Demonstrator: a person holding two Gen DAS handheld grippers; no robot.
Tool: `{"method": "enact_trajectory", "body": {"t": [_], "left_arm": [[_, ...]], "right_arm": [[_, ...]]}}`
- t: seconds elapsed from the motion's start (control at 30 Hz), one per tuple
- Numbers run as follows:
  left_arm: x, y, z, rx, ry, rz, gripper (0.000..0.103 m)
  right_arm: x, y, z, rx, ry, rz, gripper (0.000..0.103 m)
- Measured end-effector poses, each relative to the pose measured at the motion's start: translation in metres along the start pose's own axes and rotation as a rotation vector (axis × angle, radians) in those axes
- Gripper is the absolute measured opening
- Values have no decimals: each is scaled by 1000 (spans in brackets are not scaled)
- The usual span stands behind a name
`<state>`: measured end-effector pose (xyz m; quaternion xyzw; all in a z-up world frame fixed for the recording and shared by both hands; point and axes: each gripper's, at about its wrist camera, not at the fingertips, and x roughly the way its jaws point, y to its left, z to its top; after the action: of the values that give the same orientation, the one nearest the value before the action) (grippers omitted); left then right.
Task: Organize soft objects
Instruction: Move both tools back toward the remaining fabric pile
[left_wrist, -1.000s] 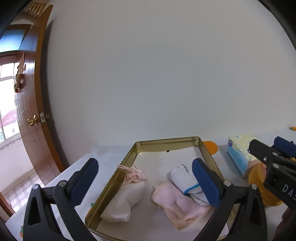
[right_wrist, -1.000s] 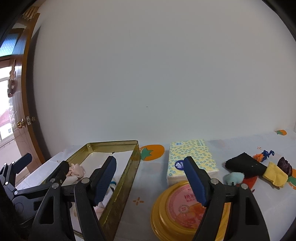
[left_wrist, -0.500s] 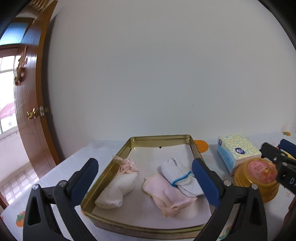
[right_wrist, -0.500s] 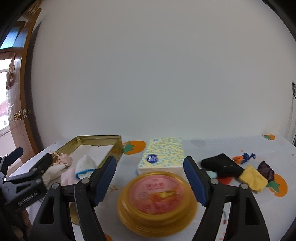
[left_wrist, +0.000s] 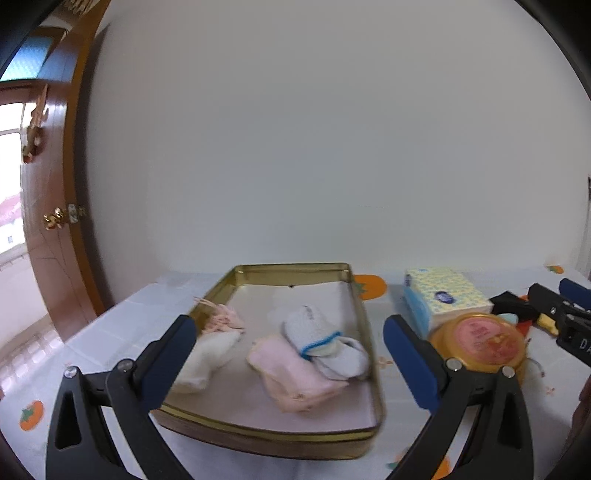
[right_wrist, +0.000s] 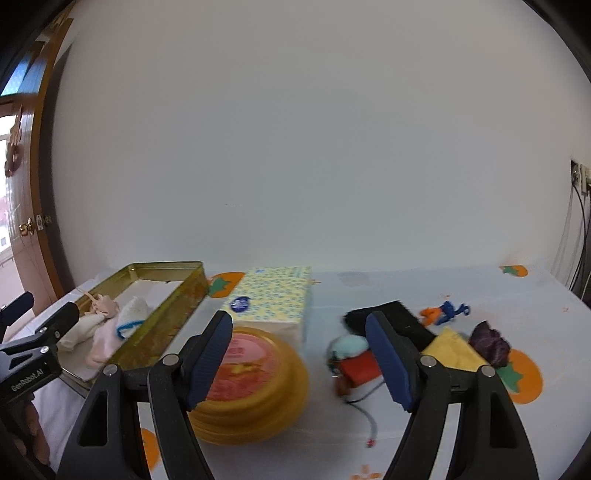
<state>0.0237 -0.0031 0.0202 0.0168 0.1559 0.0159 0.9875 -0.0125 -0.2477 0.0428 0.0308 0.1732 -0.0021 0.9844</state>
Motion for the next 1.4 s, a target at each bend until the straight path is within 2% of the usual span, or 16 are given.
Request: {"method": "enact_trajectory", "body": {"t": [0.1, 0.5, 0.77, 0.9, 1.07, 1.3, 1.37, 1.4], "left_arm": [[-3, -10, -1, -14, 12, -45, 103], [-22, -83, -4, 98, 4, -166, 103], [-25, -129, -6, 116, 57, -279, 103], [-29, -156, -8, 144, 68, -329, 103], [-31, -194, -8, 187, 84, -388, 103], [-28, -226, -9, 218, 151, -416, 103], [-26, -230, -10, 232, 168, -413, 103], [-24, -231, -10, 234, 174, -413, 103]], "right_arm": [[-4, -15, -1, -7, 2, -6, 77], [-16, -87, -2, 18, 24, -90, 77], [-18, -165, -3, 145, 98, -157, 77], [-11, -204, -7, 247, 166, -108, 77], [12, -227, -16, 317, 292, -17, 77], [45, -215, -16, 221, 414, 39, 77], [58, -215, -22, 224, 488, 47, 67], [57, -214, -20, 216, 478, 43, 60]]}}
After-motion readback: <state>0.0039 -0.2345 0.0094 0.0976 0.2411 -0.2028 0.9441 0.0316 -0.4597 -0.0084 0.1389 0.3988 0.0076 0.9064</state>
